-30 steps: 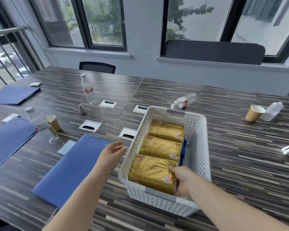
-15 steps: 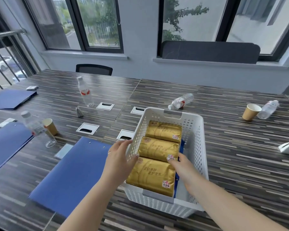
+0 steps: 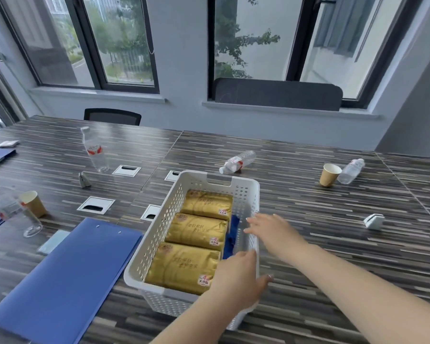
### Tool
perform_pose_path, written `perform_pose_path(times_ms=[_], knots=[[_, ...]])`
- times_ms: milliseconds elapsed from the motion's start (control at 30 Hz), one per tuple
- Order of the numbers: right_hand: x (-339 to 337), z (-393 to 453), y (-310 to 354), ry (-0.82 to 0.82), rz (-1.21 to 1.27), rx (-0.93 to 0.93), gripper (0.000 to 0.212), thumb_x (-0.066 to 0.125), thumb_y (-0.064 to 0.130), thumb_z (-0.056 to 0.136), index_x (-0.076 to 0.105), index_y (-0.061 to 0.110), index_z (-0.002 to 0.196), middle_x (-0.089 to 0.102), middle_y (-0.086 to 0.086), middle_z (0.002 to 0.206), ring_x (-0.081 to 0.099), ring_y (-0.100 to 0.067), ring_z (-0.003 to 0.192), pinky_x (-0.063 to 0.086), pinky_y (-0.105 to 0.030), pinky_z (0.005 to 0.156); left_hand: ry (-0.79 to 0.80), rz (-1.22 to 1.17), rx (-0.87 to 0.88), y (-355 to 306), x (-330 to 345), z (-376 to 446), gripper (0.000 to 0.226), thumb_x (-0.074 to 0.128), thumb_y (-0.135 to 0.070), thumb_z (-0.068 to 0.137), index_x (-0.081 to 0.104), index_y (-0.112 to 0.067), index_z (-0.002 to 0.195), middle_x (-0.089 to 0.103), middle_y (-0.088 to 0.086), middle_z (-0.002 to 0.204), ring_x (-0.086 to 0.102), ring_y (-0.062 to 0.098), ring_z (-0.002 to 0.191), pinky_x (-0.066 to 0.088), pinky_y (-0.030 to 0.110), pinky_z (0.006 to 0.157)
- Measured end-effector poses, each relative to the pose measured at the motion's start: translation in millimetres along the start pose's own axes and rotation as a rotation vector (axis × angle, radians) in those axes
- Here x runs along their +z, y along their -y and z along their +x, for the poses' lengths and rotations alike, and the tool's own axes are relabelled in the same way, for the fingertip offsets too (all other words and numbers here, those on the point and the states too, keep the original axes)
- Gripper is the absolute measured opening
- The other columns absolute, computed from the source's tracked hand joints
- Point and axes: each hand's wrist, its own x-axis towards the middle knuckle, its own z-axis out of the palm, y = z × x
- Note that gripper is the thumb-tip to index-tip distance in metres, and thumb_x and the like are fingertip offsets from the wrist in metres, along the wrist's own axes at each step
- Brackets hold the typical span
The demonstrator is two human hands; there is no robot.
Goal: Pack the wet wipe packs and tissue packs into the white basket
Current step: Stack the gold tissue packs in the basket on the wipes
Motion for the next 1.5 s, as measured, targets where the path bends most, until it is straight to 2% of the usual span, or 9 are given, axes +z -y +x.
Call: perform_pose_path(times_ms=[300,500,600,700,900,1100,1333,1400,1500], knots=[[16,-17,-25,-0.044,-0.152,-0.130,0.049,0.042,0.006,0.094,0.040,0.018,0.141,0.024,-0.004,0.158,0.012,-0.021,0.147,0.013,-0.046,0.119,0.004,0.014,-0.020,-14,10,10,0.033,0.044,-0.020,0.093,0.044,-0.012,0.125,0.053,0.008,0.123,0.056,0.026,0.107,0.048,0.036,0.088],[22,-23,-30,-0.079,-0.246,-0.189,0.041,0.045,0.006,0.091,0.050,0.017,0.130,0.045,-0.009,0.143,0.027,-0.026,0.142,0.000,-0.058,0.117,0.077,0.139,0.049,-7,2,3,0.034,0.042,-0.018,0.091,0.044,-0.012,0.124,0.053,0.007,0.115,0.056,0.026,0.096,0.047,0.035,0.073],[24,-29,-25,-0.187,-0.222,-0.194,0.038,0.078,0.008,0.062,0.069,0.025,0.095,0.067,-0.001,0.097,0.064,-0.023,0.104,0.024,-0.067,0.104,0.099,0.256,0.089,6,-3,-4,0.044,0.040,-0.017,0.092,0.038,-0.017,0.136,0.052,0.005,0.120,0.055,0.022,0.092,0.047,0.034,0.069],[28,-33,-24,-0.227,-0.179,-0.186,0.046,0.089,0.013,0.036,0.069,0.033,0.073,0.065,0.011,0.068,0.067,-0.014,0.070,0.049,-0.061,0.084,0.105,0.405,0.110,25,-12,-12,0.048,0.039,-0.018,0.094,0.032,-0.021,0.141,0.056,0.005,0.116,0.058,0.025,0.092,0.053,0.042,0.075],[52,-44,5,-0.284,-0.069,-0.126,0.046,0.087,0.020,0.042,0.071,0.033,0.083,0.068,0.011,0.076,0.067,-0.015,0.072,0.057,-0.048,0.076,0.092,0.560,0.090,56,-27,-33,0.050,0.040,-0.008,0.094,0.029,-0.029,0.138,0.063,0.003,0.104,0.063,0.027,0.088,0.055,0.041,0.070],[57,-51,28,-0.291,0.082,-0.091,0.058,0.088,0.021,0.039,0.072,0.034,0.093,0.070,0.016,0.080,0.067,-0.011,0.073,0.054,-0.028,0.055,0.092,0.616,0.025,79,-43,-39,0.046,0.044,0.004,0.087,0.041,-0.018,0.128,0.065,0.005,0.110,0.062,0.023,0.087,0.051,0.033,0.068],[54,-51,29,-0.302,0.060,-0.145,0.065,0.089,0.012,0.042,0.070,0.026,0.103,0.071,0.012,0.089,0.067,-0.008,0.077,0.056,-0.020,0.063,0.033,0.660,0.001,97,-50,-32,0.045,0.044,0.006,0.085,0.043,-0.016,0.125,0.064,0.004,0.113,0.050,0.018,0.078,0.042,0.028,0.067],[45,-49,21,-0.276,0.053,-0.138,0.051,0.081,0.011,0.062,0.067,0.022,0.110,0.069,0.007,0.102,0.065,-0.011,0.089,0.055,-0.021,0.071,0.008,0.662,0.012,99,-51,-30,0.046,0.044,0.006,0.085,0.043,-0.015,0.126,0.064,0.005,0.113,0.057,0.020,0.083,0.044,0.029,0.068],[35,-47,0,-0.175,0.044,-0.052,0.030,0.045,0.016,0.094,0.056,0.017,0.122,0.058,0.000,0.120,0.056,-0.021,0.111,0.048,-0.033,0.086,-0.037,0.581,0.057,99,-39,-27,0.046,0.046,0.004,0.087,0.043,-0.014,0.129,0.061,0.004,0.117,0.060,0.020,0.097,0.049,0.026,0.078]])
